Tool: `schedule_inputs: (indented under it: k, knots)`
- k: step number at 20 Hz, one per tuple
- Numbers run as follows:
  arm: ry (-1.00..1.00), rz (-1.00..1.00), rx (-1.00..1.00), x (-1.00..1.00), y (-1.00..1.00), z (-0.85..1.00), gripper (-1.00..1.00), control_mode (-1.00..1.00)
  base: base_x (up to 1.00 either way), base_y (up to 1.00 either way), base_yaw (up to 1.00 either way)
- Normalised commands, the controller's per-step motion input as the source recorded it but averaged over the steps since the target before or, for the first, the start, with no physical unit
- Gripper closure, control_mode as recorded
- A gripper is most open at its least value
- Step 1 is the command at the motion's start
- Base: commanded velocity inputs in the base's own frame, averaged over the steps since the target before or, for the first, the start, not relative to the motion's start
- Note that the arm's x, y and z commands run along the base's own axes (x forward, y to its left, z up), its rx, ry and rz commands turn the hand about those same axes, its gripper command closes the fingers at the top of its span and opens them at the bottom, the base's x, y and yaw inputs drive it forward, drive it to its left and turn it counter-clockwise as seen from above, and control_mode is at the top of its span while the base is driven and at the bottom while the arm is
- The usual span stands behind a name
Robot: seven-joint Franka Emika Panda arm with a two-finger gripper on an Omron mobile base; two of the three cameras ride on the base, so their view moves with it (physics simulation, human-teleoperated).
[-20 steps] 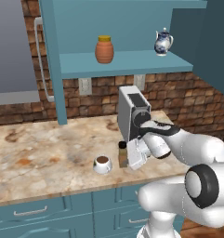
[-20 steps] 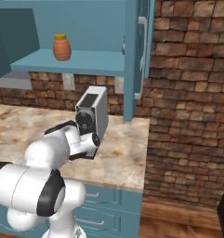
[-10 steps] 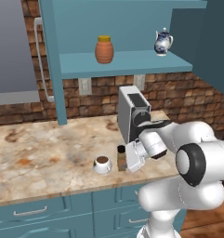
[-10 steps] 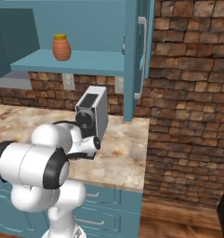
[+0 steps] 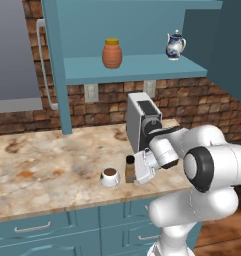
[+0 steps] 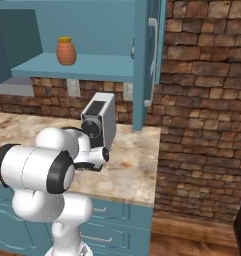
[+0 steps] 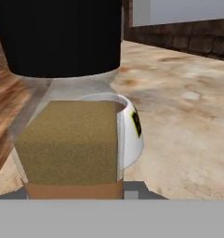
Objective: Pick the cinnamon and honey bottle from the cabinet and place them next to the mug.
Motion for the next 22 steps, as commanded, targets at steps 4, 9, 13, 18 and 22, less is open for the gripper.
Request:
schedule_inputs:
  k: [4,9,13,18,22]
  knots:
    - [-0.02,0.0,0.08,0.0,0.01,-0.18,1.0,-1.0,0.0,0.0,0.0]
    - [-0.01,0.0,0.06,0.0,0.0,-0.11,1.0,-1.0,0.0,0.0,0.0]
    - [0.0,0.0,0.03,0.0,0.0,0.0,-1.0,-1.0,0.0,0.0,0.0]
    - [0.0,0.03,0.0,0.0,0.0,0.0,-1.0,-1.0,0.0,0.0,0.0]
    - [-0.03,0.06,0.01,-0.04,0.0,0.08,-1.0,-1.0,0.0,0.0,0.0]
